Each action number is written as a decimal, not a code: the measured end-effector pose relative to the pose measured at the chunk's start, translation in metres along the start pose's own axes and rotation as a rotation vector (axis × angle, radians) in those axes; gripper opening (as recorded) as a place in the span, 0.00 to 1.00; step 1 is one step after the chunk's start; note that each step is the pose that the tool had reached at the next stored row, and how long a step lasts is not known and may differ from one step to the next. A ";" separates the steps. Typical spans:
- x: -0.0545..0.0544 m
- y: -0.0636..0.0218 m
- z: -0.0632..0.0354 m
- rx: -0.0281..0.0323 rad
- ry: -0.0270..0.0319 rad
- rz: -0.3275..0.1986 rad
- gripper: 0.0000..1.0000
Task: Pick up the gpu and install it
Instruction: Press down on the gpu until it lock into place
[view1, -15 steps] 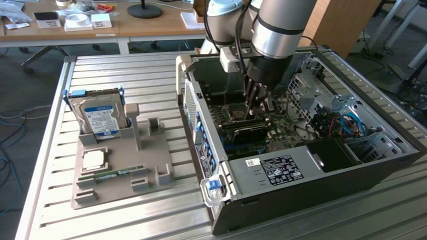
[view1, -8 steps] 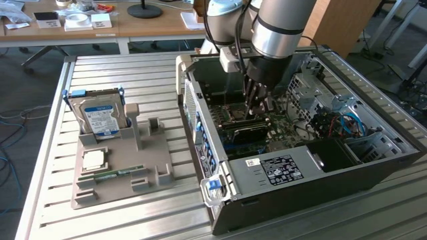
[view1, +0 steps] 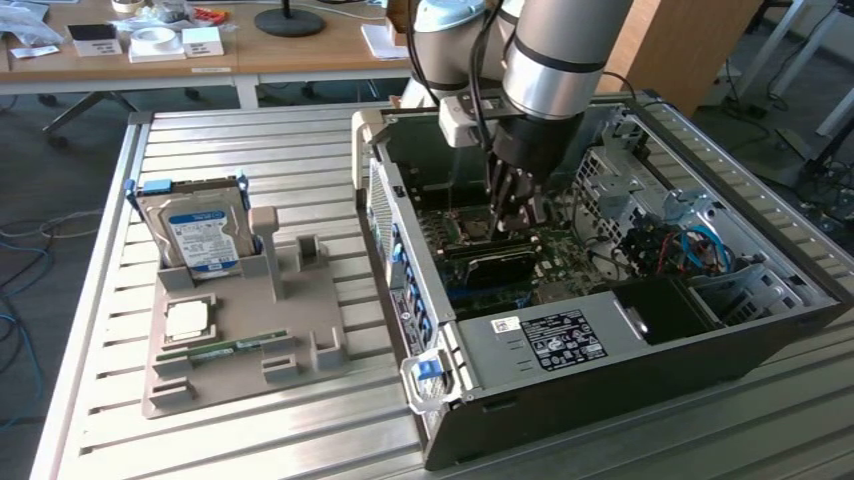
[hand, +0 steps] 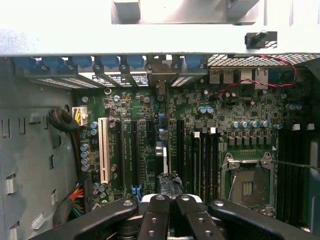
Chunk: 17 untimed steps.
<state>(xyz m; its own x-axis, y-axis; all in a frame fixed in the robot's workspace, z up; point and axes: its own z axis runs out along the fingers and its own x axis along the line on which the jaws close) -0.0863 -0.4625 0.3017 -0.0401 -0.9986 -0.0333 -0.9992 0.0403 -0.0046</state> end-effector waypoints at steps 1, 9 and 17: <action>0.000 0.0000 0.0009 0.0000 -0.0001 0.000 0.11; 0.000 -0.0001 0.0088 -0.0002 0.0003 0.000 0.11; 0.000 0.0004 0.0110 -0.0001 0.0001 0.000 0.11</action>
<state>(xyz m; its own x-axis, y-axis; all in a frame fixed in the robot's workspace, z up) -0.0866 -0.4619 0.2907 -0.0400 -0.9986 -0.0332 -0.9992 0.0402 -0.0045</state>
